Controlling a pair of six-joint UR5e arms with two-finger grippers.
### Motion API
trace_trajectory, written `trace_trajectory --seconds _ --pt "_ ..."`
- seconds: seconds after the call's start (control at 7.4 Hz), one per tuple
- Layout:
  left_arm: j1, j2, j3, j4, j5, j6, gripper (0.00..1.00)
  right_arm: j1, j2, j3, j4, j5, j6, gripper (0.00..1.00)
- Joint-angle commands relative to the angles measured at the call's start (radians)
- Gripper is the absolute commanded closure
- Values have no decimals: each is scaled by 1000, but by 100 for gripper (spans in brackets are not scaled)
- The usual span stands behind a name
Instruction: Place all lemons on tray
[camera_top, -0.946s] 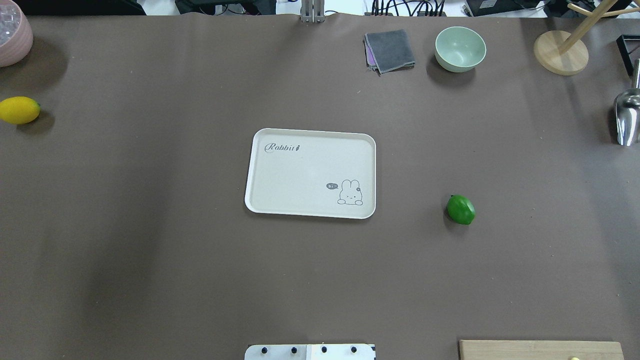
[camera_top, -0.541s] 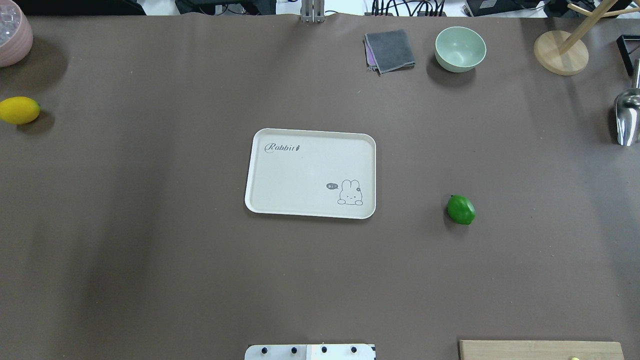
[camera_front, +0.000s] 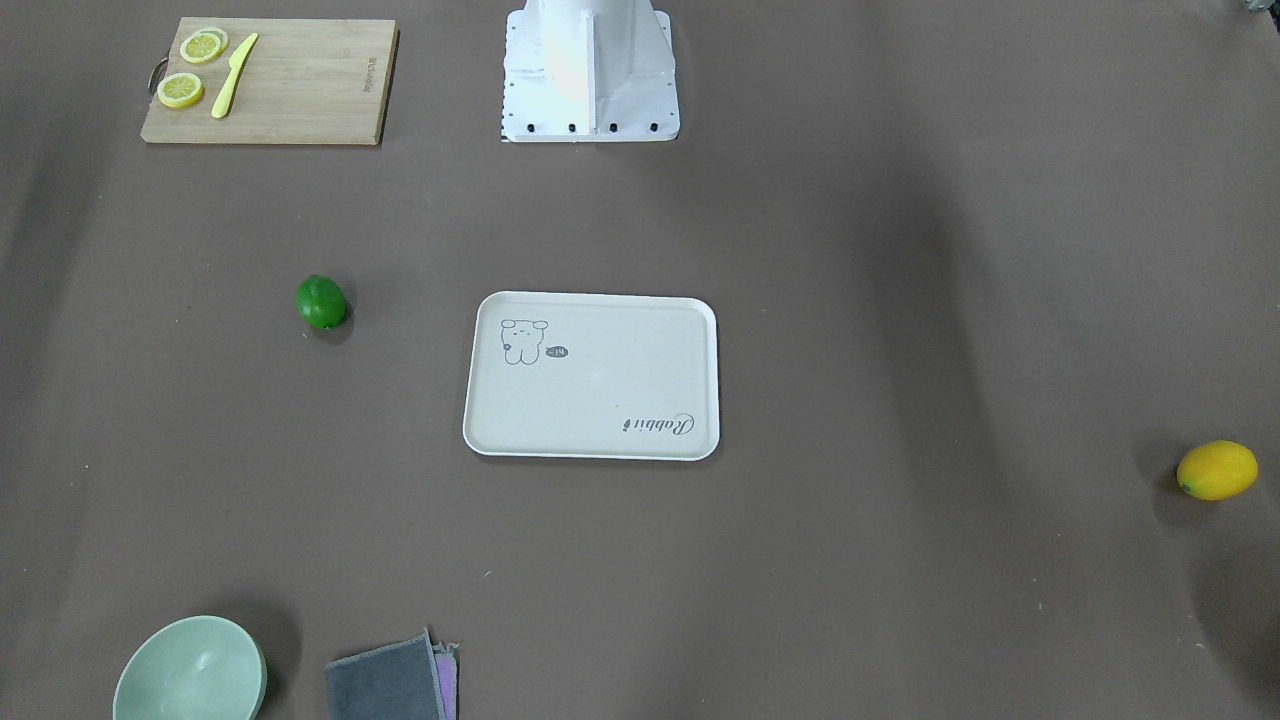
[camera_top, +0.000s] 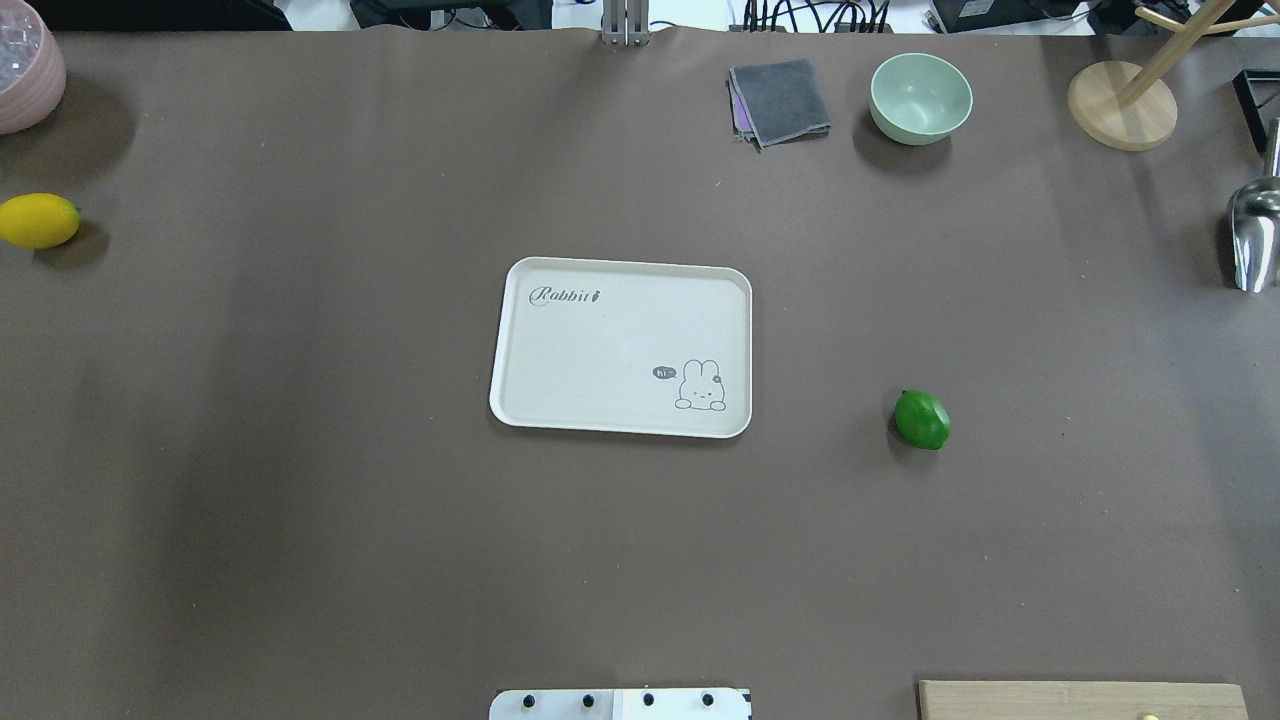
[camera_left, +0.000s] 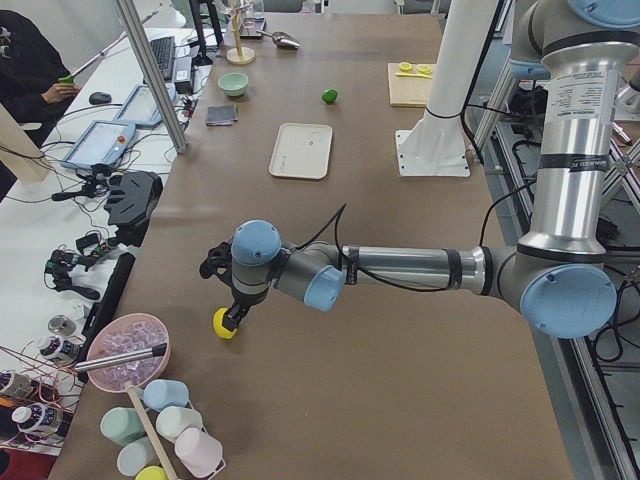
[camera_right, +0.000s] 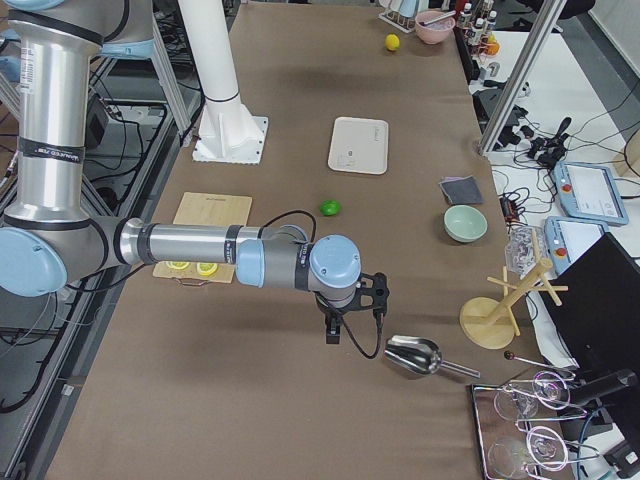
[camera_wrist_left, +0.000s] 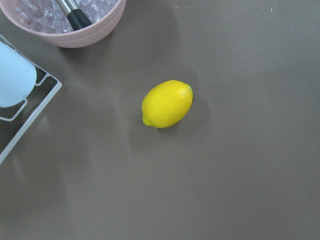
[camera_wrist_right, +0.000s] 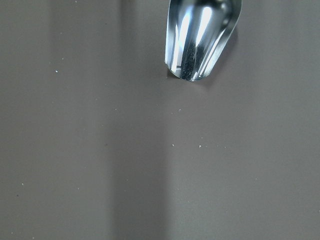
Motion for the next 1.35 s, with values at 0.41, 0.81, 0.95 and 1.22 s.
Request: trace_trajectory --seconds 0.41,0.81,0.95,1.22 --pt "158 -153 273 -219 46 118 2 -6 14 3 3 97 100 0" --pt "169 -237 345 -235 121 118 3 -8 14 4 2 98 107 0" --pt "169 -259 387 -245 144 120 3 -8 14 7 2 103 114 0" --pt "170 -256 405 -247 138 114 3 -8 14 6 2 111 122 0"
